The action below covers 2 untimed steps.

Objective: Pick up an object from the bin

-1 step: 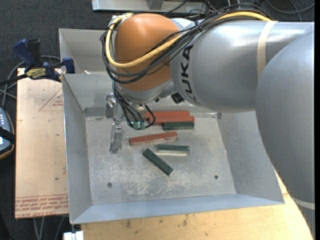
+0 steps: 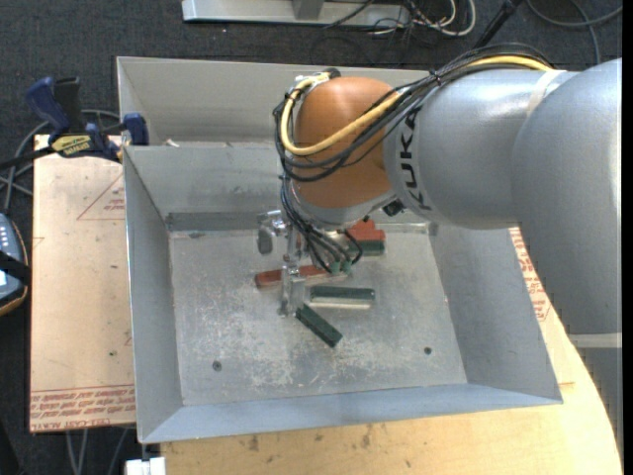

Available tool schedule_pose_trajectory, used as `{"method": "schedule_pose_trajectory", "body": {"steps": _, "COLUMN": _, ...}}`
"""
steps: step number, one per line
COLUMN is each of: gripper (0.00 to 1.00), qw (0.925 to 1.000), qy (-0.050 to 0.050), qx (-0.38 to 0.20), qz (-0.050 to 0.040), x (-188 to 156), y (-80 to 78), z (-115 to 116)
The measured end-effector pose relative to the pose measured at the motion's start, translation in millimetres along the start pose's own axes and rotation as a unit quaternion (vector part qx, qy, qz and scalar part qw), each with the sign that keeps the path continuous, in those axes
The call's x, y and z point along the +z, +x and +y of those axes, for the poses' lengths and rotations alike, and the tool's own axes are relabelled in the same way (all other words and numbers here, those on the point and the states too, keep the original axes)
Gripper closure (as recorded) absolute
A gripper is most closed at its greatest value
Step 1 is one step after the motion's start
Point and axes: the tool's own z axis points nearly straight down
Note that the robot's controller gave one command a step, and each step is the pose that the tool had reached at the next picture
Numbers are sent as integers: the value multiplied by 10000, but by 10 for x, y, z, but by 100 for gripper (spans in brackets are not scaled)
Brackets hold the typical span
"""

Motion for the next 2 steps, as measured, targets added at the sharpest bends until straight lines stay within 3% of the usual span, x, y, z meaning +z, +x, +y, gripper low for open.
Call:
{"method": "schedule_pose_trajectory", "body": {"steps": 1, "gripper": 0, "qw": 9997, "qy": -13, "qx": 246, "qz": -20, "x": 689, "y": -323, "z": -604}}
{"method": "schedule_pose_trajectory", "body": {"steps": 2, "gripper": 100, "qw": 9997, "qy": -23, "qx": 220, "qz": -51, "x": 649, "y": -335, "z": -565}}
